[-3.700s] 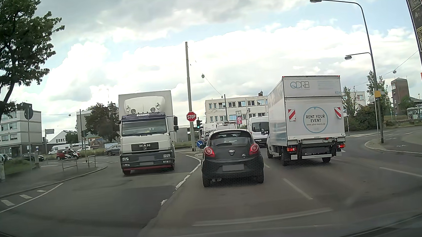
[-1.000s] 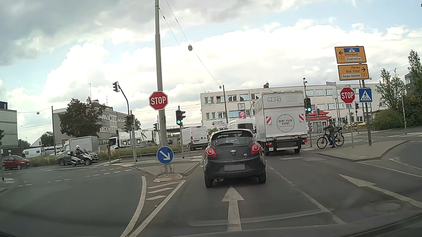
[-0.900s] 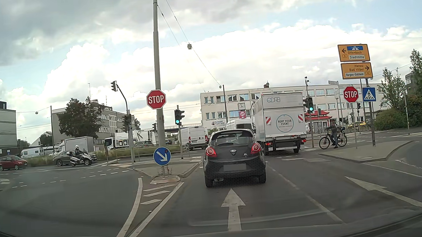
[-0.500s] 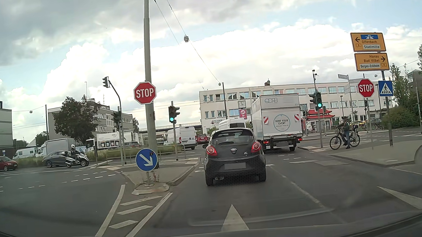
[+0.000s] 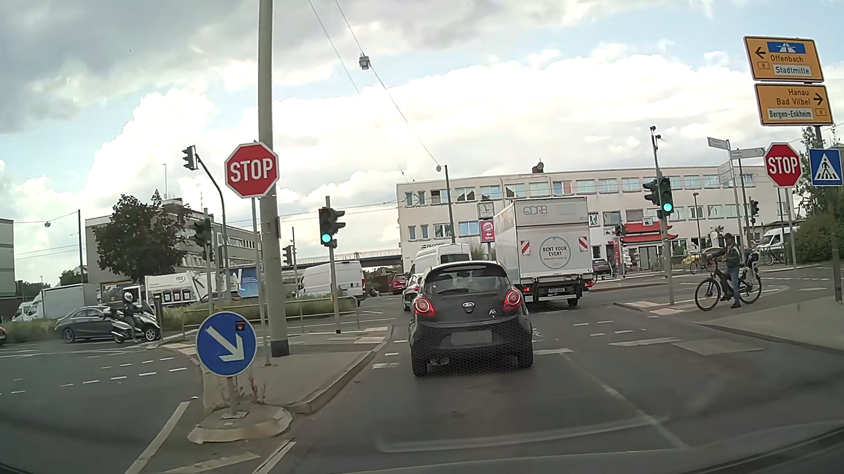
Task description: Follow the waypoints while adhering to traffic rules and regulations
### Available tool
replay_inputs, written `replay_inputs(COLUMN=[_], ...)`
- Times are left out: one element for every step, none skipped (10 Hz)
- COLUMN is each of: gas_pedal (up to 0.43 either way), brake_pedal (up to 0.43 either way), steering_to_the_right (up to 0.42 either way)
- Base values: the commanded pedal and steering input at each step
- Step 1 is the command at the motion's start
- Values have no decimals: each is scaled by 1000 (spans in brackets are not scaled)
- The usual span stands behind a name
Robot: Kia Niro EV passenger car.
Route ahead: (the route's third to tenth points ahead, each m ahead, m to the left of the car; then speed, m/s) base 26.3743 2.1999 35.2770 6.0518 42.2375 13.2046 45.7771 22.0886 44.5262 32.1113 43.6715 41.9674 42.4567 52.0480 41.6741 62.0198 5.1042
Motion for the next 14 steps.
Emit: replay_inputs(gas_pedal=[59, 59, 59, 59, 59, 59, 59, 59, 59, 59, 59, 59, 59, 47], brake_pedal=[30, 30, 30, 37, 30, 30, 30, 30, 30, 37, 37, 30, 30, 30], steering_to_the_right=[2, 2, 2, 2, 2, 2, 2, 2, 2, 2, 2, 1, 1, 0])
